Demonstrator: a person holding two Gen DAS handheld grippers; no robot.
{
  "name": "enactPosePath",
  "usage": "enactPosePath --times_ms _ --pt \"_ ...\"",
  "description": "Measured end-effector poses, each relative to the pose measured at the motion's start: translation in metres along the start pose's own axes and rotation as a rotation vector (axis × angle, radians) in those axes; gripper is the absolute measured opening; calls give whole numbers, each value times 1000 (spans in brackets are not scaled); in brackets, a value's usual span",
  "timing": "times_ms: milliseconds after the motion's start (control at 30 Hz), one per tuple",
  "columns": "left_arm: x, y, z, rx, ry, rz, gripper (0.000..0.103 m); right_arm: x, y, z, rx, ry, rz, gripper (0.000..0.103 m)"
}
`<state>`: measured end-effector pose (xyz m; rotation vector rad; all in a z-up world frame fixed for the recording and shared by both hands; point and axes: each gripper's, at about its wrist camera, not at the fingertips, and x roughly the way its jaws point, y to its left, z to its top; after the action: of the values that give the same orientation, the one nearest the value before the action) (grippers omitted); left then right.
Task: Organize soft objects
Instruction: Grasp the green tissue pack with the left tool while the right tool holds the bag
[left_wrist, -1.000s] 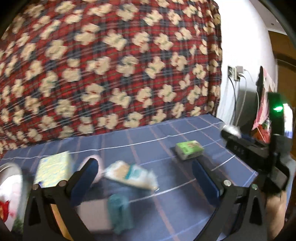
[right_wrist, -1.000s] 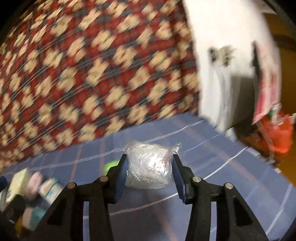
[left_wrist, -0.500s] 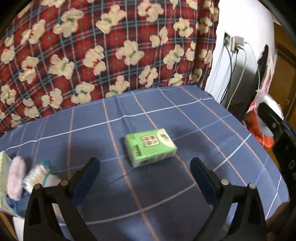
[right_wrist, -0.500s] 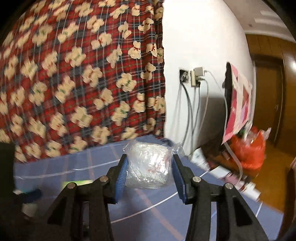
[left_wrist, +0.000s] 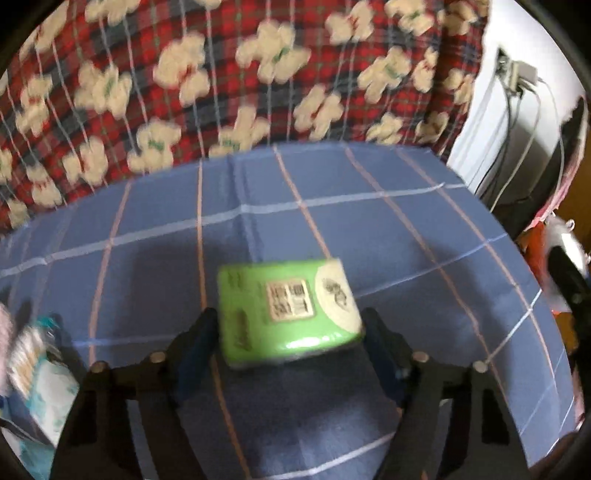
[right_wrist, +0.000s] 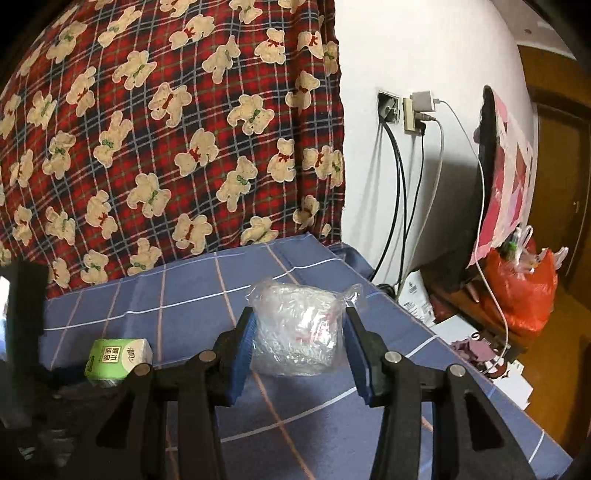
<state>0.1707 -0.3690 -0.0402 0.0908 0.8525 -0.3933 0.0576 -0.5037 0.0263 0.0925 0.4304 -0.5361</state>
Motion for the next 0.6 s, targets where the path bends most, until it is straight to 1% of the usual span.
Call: enactPosePath --times_ms 67,167,267,300,367,500,600 --pt "11 3 -3 -21 36 -3 75 0 0 0 5 3 9 49" --pt "13 1 -3 -17 31 -5 69 1 -2 -2 22 17 23 49" --pt "10 9 -5 -52 13 -51 69 4 -7 -1 52 28 47 49" --pt "8 12 -7 -56 9 -54 69 4 -7 -1 57 27 51 49" --pt "-2 16 -12 -65 -20 -58 69 2 -7 -1 60 18 62 49" --pt "-39 23 -25 -52 -102 -70 69 -3 -2 -3 41 -2 78 49" --pt "-68 26 -38 -5 -160 -67 69 -7 4 -4 16 -21 95 49"
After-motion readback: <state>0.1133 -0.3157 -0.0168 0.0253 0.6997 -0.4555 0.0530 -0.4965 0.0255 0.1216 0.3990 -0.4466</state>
